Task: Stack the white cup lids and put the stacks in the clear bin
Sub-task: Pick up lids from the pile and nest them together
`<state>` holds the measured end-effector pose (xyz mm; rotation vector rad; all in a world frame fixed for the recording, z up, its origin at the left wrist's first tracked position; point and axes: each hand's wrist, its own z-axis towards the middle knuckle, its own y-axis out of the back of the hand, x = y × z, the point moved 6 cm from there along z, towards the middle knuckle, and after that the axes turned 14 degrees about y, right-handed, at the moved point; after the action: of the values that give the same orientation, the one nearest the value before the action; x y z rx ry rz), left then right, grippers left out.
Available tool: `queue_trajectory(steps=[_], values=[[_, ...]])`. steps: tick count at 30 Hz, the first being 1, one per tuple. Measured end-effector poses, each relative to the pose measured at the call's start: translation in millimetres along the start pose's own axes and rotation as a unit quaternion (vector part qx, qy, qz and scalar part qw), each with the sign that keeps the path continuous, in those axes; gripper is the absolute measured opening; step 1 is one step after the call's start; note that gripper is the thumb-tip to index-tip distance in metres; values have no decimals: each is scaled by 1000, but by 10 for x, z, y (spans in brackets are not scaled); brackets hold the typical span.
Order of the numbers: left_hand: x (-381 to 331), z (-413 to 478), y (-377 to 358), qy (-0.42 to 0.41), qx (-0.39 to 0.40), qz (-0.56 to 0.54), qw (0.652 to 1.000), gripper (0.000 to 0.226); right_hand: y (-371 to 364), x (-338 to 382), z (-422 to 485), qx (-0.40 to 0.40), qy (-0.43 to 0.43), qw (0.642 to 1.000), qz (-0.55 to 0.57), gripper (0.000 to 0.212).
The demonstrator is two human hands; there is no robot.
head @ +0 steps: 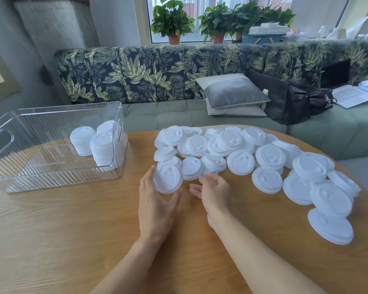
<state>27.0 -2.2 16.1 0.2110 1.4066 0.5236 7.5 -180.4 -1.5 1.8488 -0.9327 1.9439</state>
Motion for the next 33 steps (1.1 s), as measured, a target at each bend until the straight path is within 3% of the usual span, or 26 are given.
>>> queue_trajectory(steps=[12,17,24,33], values=[[61,-29,-23,13,5,-29,999,92,-151,-61,121,-68,-31,997,31,32],[-2,-69,-16,-9,12,-27,1000,93,3,-52,82,-30,-24,998,48,21],[-206,-269,-64,-111,52,47,991,85,289,43,-39,0,-51,994,92,16],[-233,-426,-105,-127,86,85,985,85,321,55,-206,144,-112,974,137,23]])
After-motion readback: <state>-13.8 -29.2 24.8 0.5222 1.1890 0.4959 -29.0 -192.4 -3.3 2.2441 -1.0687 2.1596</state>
